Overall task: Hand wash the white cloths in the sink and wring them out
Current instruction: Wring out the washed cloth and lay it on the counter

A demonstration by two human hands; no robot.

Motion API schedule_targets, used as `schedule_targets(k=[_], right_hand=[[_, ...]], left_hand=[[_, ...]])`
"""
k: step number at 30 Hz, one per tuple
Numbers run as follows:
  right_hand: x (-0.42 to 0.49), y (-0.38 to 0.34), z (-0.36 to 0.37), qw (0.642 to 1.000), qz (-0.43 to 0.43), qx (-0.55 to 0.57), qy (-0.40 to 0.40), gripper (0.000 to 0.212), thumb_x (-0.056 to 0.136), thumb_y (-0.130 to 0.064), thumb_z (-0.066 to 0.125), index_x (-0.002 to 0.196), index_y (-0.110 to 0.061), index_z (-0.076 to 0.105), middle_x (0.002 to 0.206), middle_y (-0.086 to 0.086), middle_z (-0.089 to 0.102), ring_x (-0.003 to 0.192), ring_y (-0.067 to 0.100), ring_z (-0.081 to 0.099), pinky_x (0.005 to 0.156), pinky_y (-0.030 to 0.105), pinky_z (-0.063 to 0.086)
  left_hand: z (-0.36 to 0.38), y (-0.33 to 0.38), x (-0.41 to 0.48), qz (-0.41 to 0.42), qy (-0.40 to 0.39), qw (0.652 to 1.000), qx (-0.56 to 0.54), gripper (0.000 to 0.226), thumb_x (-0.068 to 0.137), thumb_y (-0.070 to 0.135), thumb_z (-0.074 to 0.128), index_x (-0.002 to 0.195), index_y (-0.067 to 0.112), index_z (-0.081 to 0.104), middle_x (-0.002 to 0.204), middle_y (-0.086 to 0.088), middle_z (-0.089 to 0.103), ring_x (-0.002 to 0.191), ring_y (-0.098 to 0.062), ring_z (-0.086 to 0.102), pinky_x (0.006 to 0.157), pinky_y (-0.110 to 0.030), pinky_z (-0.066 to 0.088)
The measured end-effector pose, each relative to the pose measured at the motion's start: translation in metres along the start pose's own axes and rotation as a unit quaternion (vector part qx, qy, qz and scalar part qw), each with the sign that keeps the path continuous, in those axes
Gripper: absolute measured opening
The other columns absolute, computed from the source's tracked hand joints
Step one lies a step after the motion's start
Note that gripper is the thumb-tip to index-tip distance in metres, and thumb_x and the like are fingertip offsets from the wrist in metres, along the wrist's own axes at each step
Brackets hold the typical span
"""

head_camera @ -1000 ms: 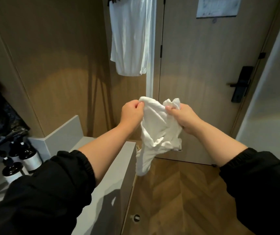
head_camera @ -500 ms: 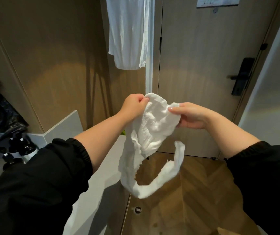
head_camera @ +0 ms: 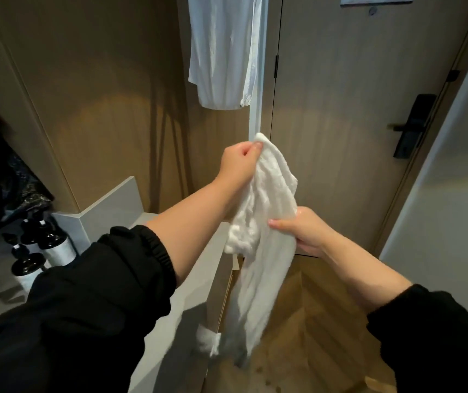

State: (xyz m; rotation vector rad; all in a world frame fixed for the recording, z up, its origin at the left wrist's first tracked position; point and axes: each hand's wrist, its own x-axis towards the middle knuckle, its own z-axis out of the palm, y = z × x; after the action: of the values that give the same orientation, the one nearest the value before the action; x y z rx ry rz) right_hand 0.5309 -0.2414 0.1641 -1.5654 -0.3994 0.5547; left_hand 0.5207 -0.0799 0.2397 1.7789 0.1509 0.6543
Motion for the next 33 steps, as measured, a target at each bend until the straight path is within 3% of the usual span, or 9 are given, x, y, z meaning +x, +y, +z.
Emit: schedule_targets(k=[4, 9, 11, 14, 17, 20, 25, 31, 33], right_hand=[[0.010, -0.043, 0.015, 0.994, -0.072, 0.075, 0.034, 0.019, 0.084, 0.001, 0.068, 0.102, 0.003, 0.065, 0.093, 0.013, 0.071, 0.076, 0.019, 0.070, 0.076, 0.036, 0.057], [0.054, -0.107, 0.010, 0.976, -0.087, 0.194, 0.050, 0.049, 0.083, -0.016, 0.072, 0.125, 0.004, 0.055, 0.116, 0.021, 0.064, 0.099, 0.032, 0.067, 0.078, 0.043, 0.057], [0.072, -0.114, -0.005, 0.981, -0.053, 0.175, 0.061, 0.061, 0.079, -0.034, 0.076, 0.129, -0.005, 0.053, 0.116, 0.010, 0.068, 0.098, 0.026, 0.067, 0.087, 0.041, 0.053], [0.076, -0.070, -0.038, 0.996, 0.071, 0.009, 0.049, 0.051, 0.090, -0.057, 0.053, 0.111, -0.011, 0.051, 0.073, 0.001, 0.066, 0.062, 0.015, 0.057, 0.067, 0.027, 0.047], [0.049, 0.010, -0.063, 0.954, 0.211, -0.194, 0.085, 0.077, 0.095, -0.066, 0.021, 0.095, 0.000, 0.061, 0.096, 0.017, 0.069, 0.086, 0.031, 0.066, 0.075, 0.036, 0.046], [0.021, 0.072, -0.065, 0.955, 0.281, -0.092, -0.008, 0.097, 0.088, -0.076, 0.014, 0.105, 0.005, 0.066, 0.111, 0.021, 0.069, 0.103, 0.033, 0.064, 0.088, 0.042, 0.046], [0.015, 0.101, -0.049, 0.971, 0.236, 0.035, -0.022, 0.073, 0.079, -0.062, 0.055, 0.128, -0.008, 0.055, 0.133, 0.013, 0.058, 0.123, 0.029, 0.054, 0.110, 0.044, 0.037], [0.019, 0.088, -0.038, 0.979, 0.164, 0.106, -0.065, 0.060, 0.079, -0.048, 0.060, 0.129, -0.016, 0.054, 0.127, 0.005, 0.064, 0.120, 0.025, 0.056, 0.109, 0.043, 0.038], [0.023, 0.079, -0.040, 0.981, 0.138, 0.128, -0.047, 0.056, 0.082, -0.045, 0.061, 0.126, -0.011, 0.058, 0.124, 0.007, 0.065, 0.118, 0.024, 0.057, 0.107, 0.040, 0.039]], left_hand=[[-0.027, -0.041, -0.003, -0.197, -0.080, 0.932, -0.293, 0.055, 0.092, 0.056, 0.050, 0.116, 0.009, 0.065, 0.117, -0.016, 0.066, 0.111, -0.031, 0.061, 0.099, -0.046, 0.047], [-0.023, -0.122, -0.075, -0.333, -0.298, 0.804, -0.392, 0.091, 0.079, 0.080, 0.025, 0.132, 0.013, 0.057, 0.133, -0.014, 0.057, 0.122, -0.032, 0.055, 0.105, -0.047, 0.039], [-0.015, -0.121, -0.089, -0.316, -0.322, 0.815, -0.363, 0.082, 0.077, 0.072, 0.044, 0.133, 0.014, 0.055, 0.133, -0.013, 0.056, 0.123, -0.031, 0.054, 0.104, -0.046, 0.043], [0.001, -0.097, -0.092, -0.284, -0.301, 0.873, -0.257, 0.077, 0.066, 0.040, 0.083, 0.129, 0.008, 0.054, 0.121, -0.011, 0.063, 0.112, -0.026, 0.061, 0.092, -0.038, 0.053], [0.015, -0.084, -0.077, -0.298, -0.199, 0.895, -0.264, 0.048, 0.086, 0.006, 0.066, 0.132, 0.006, 0.051, 0.122, -0.015, 0.061, 0.107, -0.027, 0.061, 0.094, -0.041, 0.051], [0.027, -0.083, -0.063, -0.328, -0.162, 0.898, -0.243, 0.042, 0.089, -0.009, 0.052, 0.130, 0.003, 0.051, 0.111, -0.015, 0.062, 0.102, -0.030, 0.060, 0.088, -0.039, 0.051], [0.040, -0.081, -0.063, -0.366, -0.175, 0.898, -0.168, 0.042, 0.090, -0.009, 0.047, 0.125, 0.014, 0.044, 0.108, -0.017, 0.059, 0.107, -0.032, 0.059, 0.089, -0.042, 0.050], [0.022, -0.085, -0.042, -0.334, -0.213, 0.918, 0.036, 0.071, 0.068, 0.009, 0.065, 0.134, 0.014, 0.042, 0.118, -0.017, 0.059, 0.106, -0.037, 0.061, 0.096, -0.051, 0.048], [0.009, -0.092, -0.035, -0.312, -0.243, 0.908, 0.139, 0.053, 0.070, 0.013, 0.065, 0.120, 0.011, 0.048, 0.111, -0.016, 0.058, 0.098, -0.034, 0.062, 0.090, -0.042, 0.049]])
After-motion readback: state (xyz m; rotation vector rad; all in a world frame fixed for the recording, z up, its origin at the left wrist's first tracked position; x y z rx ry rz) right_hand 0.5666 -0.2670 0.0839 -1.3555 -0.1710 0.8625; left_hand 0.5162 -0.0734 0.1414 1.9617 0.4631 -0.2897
